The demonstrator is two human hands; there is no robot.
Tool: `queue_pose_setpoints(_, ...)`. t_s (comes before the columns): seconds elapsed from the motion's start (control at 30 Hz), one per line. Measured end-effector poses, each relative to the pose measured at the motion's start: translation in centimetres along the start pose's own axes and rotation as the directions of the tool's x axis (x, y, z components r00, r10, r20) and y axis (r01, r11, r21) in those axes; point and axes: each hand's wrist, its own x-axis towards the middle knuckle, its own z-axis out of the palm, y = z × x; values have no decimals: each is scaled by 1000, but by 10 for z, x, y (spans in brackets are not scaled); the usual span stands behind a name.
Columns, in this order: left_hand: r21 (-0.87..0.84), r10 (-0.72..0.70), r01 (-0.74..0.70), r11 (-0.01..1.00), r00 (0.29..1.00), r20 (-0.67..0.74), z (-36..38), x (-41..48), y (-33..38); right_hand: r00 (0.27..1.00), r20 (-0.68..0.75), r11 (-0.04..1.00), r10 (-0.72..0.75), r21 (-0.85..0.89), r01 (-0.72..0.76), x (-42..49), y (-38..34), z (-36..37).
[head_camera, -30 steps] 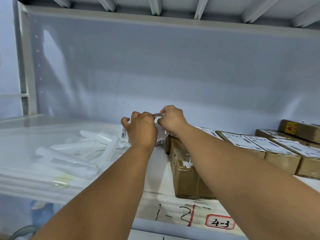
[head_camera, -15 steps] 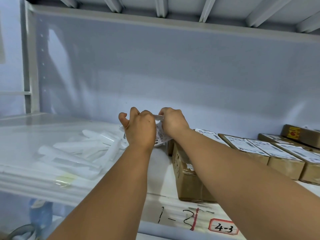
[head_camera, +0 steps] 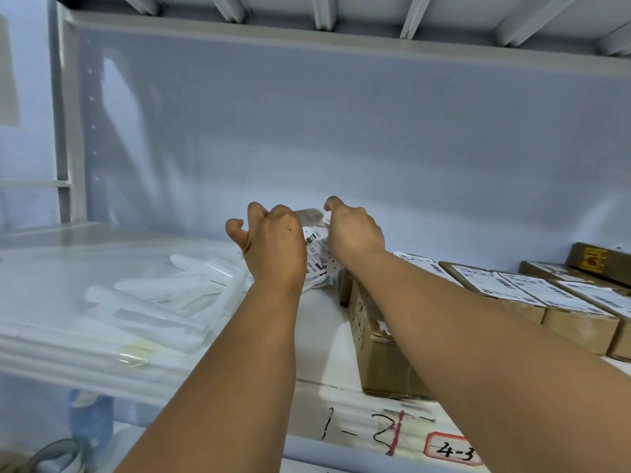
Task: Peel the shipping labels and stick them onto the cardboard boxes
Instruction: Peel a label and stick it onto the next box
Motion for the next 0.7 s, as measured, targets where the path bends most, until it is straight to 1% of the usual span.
queue_pose_setpoints(0.1,-62,-40,39,997,999,-20,-3,-1,-2,998,-3,998,58,-18,-58,0,6,1)
queue_pose_setpoints(0.2,-69,-71,66,995,995,-67,-5,0,-6,984,21,981,177,82,-178,-2,19,-4)
queue_pose_setpoints(0.27,-71,-41,32,997,990,-132,-5,0,-4,973,63,953,220,197,-228,-2,24,-7)
queue_pose_setpoints(0.33,-99,27,-46,994,981,-193,-5,-1,1,966,74,919,247,299,-258,-2,25,-7)
queue_pose_setpoints(0.4,-141,73,-110,984,966,-247,-2,0,4,967,59,914,249,316,-255,-2,24,-7)
queue_pose_setpoints(0.43,-169,57,-107,980,959,-279,-1,1,4,966,63,919,252,297,-259,-2,24,-7)
queue_pose_setpoints(0.47,-203,17,-82,976,952,-305,1,2,3,964,77,923,256,276,-268,-3,24,-7)
queue_pose_setpoints(0.53,-280,-82,-8,960,948,-308,-1,4,1,951,108,920,290,241,-308,-5,23,-8)
queue_pose_setpoints(0.6,-377,-187,59,924,931,-313,-6,3,3,942,104,914,319,228,-334,-5,23,-9)
queue_pose_setpoints(0.63,-446,-258,102,889,917,-303,-9,3,4,936,104,910,335,223,-351,-4,23,-9)
queue_pose_setpoints(0.7,-584,-420,213,784,873,-246,-16,5,4,924,112,900,365,213,-381,-3,22,-8)
